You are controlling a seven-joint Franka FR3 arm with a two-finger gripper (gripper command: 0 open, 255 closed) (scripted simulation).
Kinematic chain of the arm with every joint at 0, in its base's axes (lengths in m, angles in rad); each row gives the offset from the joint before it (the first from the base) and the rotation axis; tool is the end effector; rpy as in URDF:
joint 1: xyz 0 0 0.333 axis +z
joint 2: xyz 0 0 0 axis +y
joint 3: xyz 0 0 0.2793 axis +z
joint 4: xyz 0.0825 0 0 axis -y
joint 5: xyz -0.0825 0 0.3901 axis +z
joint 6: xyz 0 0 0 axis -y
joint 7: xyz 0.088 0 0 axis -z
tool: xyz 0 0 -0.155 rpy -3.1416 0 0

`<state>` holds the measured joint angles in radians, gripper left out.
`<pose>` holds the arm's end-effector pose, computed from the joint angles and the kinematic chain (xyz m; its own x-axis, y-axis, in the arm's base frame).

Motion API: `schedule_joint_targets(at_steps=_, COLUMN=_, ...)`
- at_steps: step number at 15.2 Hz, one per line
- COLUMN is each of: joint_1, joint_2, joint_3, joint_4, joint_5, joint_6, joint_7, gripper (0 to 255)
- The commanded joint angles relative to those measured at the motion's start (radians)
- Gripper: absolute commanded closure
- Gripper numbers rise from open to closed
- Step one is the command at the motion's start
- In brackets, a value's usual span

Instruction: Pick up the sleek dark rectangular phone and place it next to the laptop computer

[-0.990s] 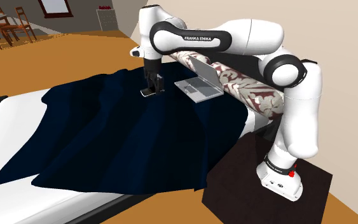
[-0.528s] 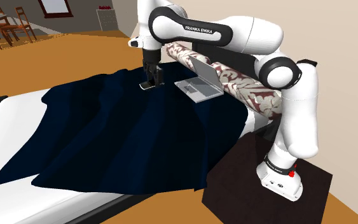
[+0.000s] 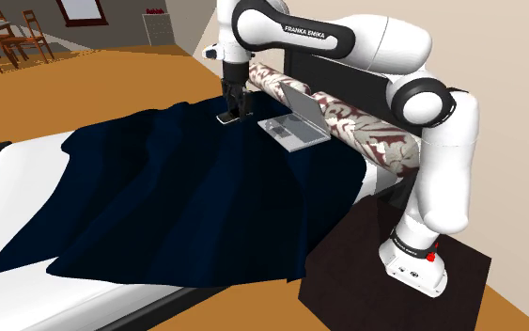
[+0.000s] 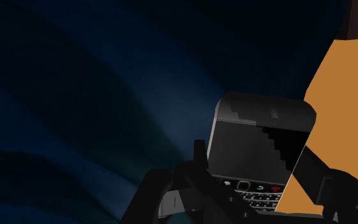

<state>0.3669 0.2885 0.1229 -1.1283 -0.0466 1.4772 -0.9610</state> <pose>0.5631 0.2786 0.5703 0.1307 0.9911 0.0266 0.9896 -0.1321 0.0575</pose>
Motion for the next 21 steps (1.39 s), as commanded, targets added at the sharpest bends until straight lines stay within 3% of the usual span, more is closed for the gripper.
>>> schedule_joint_targets(at_steps=1, joint_1=-0.031, joint_2=-0.067, joint_3=-0.011, joint_4=-0.094, joint_5=0.013, joint_6=0.029, joint_7=-0.037, gripper=255)
schedule_joint_targets(at_steps=10, joint_1=-0.149, joint_2=-0.276, joint_3=-0.095, joint_4=-0.369, joint_5=0.050, joint_6=0.096, joint_7=-0.232, gripper=255)
schedule_joint_targets(at_steps=21, joint_1=-0.269, joint_2=-0.402, joint_3=-0.229, joint_4=-0.515, joint_5=0.054, joint_6=0.114, joint_7=-0.486, gripper=255)
